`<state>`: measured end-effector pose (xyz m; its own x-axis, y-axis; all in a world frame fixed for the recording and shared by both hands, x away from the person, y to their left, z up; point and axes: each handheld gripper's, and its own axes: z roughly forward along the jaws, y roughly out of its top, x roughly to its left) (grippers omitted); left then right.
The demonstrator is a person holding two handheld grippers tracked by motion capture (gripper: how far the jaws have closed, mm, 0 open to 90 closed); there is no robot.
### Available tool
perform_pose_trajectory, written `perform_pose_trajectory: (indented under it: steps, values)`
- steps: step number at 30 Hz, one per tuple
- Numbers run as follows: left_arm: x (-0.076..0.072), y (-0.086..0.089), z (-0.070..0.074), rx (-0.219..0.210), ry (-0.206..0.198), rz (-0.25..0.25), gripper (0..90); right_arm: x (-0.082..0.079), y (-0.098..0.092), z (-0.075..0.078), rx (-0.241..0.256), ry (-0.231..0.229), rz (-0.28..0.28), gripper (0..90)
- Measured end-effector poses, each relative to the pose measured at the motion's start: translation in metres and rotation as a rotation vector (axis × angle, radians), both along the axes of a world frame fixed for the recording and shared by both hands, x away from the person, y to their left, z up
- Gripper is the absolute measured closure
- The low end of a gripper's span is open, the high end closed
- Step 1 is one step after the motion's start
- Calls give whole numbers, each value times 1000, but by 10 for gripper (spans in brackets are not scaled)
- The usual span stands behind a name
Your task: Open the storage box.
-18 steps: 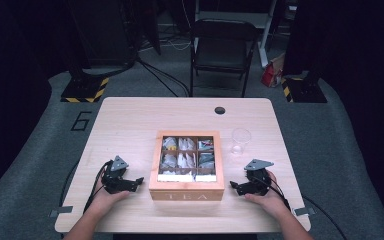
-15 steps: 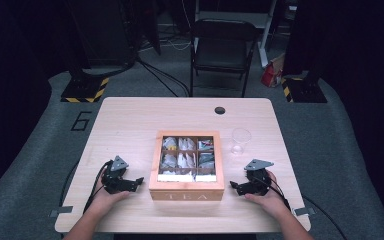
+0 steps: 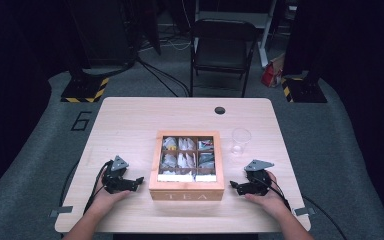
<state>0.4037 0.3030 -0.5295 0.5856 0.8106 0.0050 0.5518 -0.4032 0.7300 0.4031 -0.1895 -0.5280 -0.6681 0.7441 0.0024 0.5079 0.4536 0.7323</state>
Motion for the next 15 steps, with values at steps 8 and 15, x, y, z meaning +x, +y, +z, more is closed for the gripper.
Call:
perform_pose_trajectory:
  steps: [8, 15]
  values:
    - [0, 2, 1, -2, -8, 15, 156, 0, 0, 0, 5, -6, -14, 167]
    - [-1, 3, 3, -6, 7, 32, 197, 0, -1, 2, 11, -5, -32, 250]
